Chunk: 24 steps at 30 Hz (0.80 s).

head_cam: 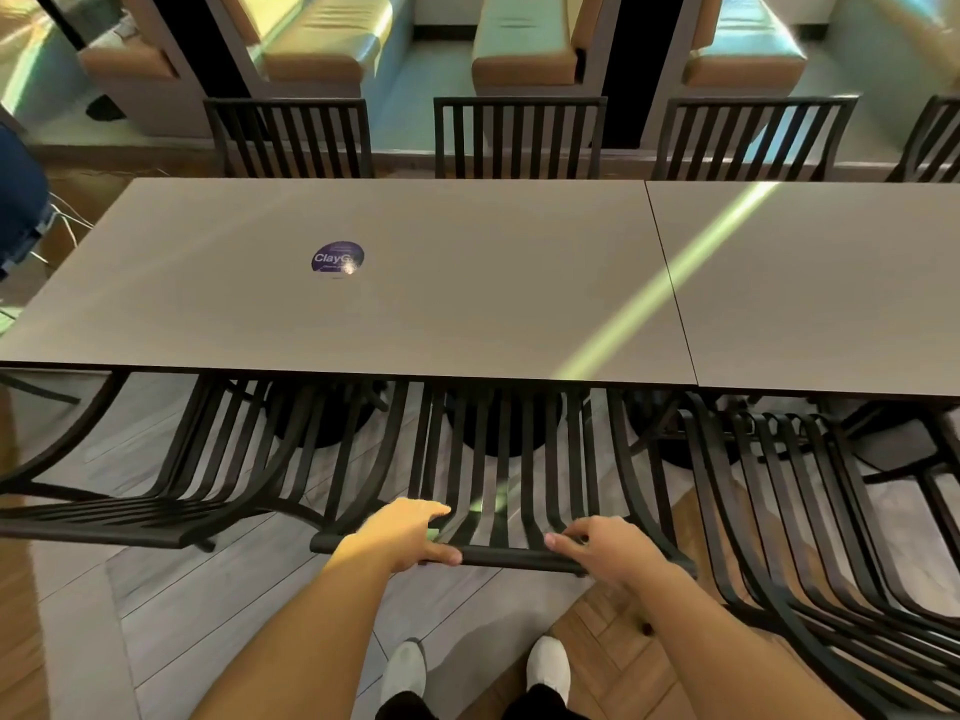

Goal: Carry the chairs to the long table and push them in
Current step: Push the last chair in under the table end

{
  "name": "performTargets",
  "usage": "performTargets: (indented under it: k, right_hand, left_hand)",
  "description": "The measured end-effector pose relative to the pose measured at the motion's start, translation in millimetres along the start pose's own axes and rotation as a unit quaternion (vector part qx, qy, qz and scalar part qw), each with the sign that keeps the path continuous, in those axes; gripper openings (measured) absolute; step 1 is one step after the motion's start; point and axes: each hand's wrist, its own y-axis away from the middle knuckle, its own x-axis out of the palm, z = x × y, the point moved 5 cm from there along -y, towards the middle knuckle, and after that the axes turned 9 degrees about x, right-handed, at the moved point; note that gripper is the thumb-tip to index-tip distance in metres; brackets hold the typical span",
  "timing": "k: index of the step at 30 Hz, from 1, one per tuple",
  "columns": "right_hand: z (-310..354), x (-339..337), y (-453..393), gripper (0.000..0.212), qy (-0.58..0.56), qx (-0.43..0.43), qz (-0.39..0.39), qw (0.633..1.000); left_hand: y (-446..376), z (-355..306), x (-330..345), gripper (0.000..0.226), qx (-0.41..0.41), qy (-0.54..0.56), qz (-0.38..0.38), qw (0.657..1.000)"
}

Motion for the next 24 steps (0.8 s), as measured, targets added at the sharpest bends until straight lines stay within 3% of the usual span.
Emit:
performTargets:
  k: [8,15,24]
  right_hand:
    - [-46.5,-44.2,22.2,0.030,-0.037,0.057,-0.093,0.993]
    - [-93.5,-60.9,59.0,0.024,-0.093,0.126,-0.117,0.981]
    - [-167.9,-88.7,104.4,0.028,-0.089,0.206,-0.155,0.962]
  left_hand:
    - [-9.0,-83.5,2.0,0.040,0.068,-0.071,-0.069,0.993]
    - [-26.2,-150.2,8.2,0.035,0.179,-0.123,-0.044,0.975]
    - [-50.3,-230.7,24.1,0.034,0.243,-0.149,-0.013,0.958]
